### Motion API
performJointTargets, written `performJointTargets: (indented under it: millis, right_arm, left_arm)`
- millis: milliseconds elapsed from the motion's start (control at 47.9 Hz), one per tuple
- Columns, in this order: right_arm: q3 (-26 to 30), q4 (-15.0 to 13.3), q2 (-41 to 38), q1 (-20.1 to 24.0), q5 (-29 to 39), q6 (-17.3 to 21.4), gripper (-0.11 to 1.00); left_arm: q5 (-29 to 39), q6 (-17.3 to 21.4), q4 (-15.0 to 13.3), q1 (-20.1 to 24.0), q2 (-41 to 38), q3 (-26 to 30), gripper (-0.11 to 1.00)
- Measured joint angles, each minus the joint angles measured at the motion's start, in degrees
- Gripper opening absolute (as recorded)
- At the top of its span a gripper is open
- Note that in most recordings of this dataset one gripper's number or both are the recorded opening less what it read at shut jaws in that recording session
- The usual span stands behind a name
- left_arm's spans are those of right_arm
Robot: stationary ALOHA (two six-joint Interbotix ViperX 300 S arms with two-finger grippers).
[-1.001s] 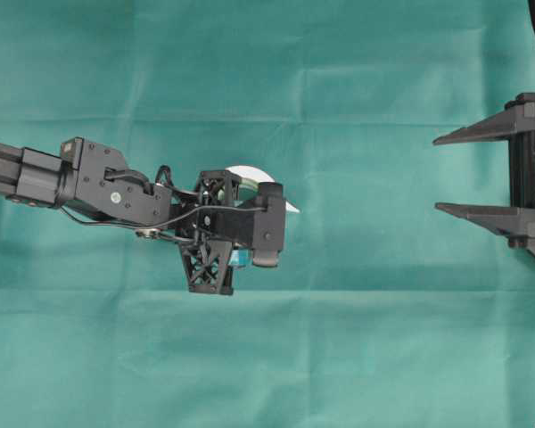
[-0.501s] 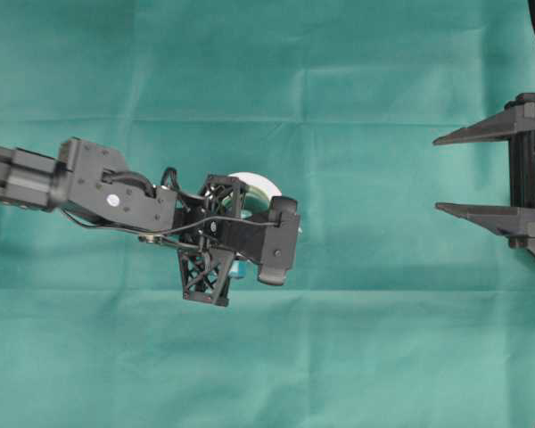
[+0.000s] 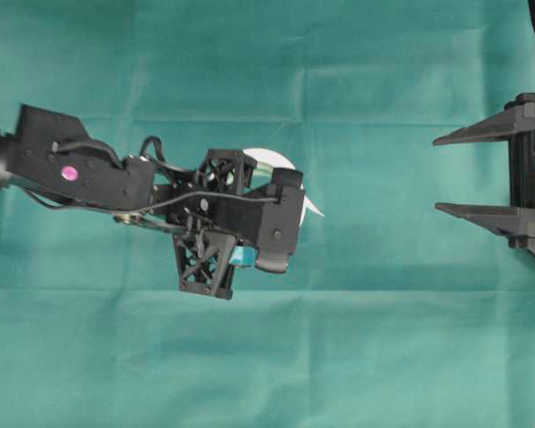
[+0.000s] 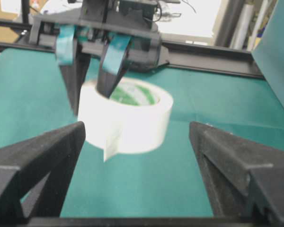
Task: Peel off the duct tape with your right arm.
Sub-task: 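Close the left gripper on the roll's rim and lift it upright, then move the open right gripper toward the tape's free end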
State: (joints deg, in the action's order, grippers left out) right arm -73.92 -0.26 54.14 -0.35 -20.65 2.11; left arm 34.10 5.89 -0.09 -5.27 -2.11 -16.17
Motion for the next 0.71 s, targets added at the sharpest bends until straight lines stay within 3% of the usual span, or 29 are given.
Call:
performJointTargets:
  millis: [209,709]
  right_arm:
    - [0.0,0.0,0.0,0.1,0.1,0.0,0.86]
    - [0.5,0.0,-3.6,0.2,-0.3,0.1,0.86]
  left_arm:
    - [4.7,3.4,0.1,1.1,2.6,2.8,0.22]
    - [8.3,3.5,0.1,2.6,3.1,4.8,0.22]
